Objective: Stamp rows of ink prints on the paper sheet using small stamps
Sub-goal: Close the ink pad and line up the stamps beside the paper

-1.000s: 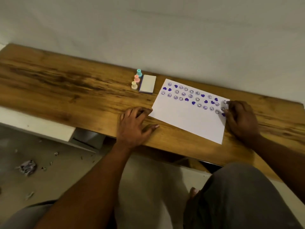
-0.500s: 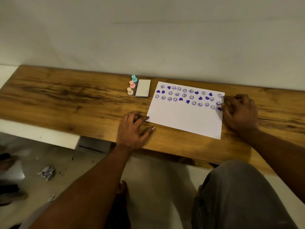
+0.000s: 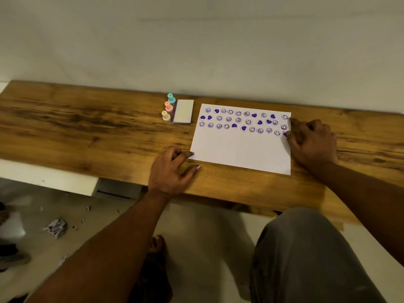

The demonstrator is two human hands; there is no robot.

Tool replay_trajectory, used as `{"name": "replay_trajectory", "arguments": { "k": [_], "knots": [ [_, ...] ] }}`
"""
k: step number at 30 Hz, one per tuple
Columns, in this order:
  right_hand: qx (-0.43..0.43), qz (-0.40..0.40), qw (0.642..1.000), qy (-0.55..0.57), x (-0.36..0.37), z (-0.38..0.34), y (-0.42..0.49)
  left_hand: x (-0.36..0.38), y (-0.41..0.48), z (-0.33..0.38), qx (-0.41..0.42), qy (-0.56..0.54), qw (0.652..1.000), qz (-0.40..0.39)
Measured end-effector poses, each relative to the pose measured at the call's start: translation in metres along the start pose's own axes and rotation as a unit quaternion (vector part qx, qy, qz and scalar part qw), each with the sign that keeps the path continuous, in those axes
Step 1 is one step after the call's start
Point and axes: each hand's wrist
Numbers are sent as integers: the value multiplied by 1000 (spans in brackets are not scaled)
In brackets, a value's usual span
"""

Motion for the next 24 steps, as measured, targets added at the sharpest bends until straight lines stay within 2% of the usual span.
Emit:
{"name": "replay_trajectory", "arguments": {
  "k": [24],
  "knots": [
    [0, -9, 1000, -21, 0, 0, 2, -4, 2, 2, -2, -9, 1000, -18]
  ]
}}
Point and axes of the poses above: each hand's wrist, its own y-axis towards the middle knuckle, its own x-axis out of the palm, z = x × y, and after that the axes turned 9 degrees about y, right-handed
